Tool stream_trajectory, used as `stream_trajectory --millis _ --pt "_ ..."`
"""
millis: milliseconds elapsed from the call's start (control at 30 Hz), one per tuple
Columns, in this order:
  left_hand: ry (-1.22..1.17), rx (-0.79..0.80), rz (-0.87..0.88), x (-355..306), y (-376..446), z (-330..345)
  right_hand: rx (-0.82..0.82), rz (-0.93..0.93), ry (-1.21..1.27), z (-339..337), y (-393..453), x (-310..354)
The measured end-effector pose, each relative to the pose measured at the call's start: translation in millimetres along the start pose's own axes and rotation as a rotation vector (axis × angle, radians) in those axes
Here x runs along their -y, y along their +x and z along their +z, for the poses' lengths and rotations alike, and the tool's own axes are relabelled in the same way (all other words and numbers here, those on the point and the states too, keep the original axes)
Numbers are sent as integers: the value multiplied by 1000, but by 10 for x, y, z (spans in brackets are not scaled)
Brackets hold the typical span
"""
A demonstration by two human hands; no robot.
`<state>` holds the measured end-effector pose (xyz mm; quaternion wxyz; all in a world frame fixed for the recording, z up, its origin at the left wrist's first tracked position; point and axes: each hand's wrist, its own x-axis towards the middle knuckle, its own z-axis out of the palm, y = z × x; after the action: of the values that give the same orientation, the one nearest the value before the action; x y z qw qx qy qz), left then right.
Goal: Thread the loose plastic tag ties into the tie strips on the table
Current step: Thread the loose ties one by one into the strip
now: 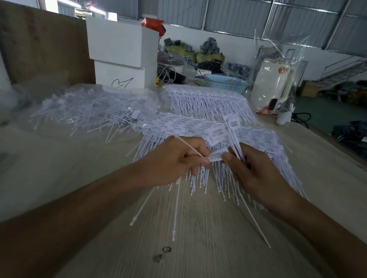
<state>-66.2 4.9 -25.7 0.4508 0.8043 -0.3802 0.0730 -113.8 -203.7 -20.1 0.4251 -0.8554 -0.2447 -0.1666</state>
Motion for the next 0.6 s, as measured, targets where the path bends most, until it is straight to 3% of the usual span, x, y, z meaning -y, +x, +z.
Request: stream_trajectory --millis 467,600 --pt "-115 99 -64 -93 -28 -45 -1 -15 -18 9 -17 -41" --pt "-87 -2 -76 -87 -33 -25 -16 54 65 41 0 -15"
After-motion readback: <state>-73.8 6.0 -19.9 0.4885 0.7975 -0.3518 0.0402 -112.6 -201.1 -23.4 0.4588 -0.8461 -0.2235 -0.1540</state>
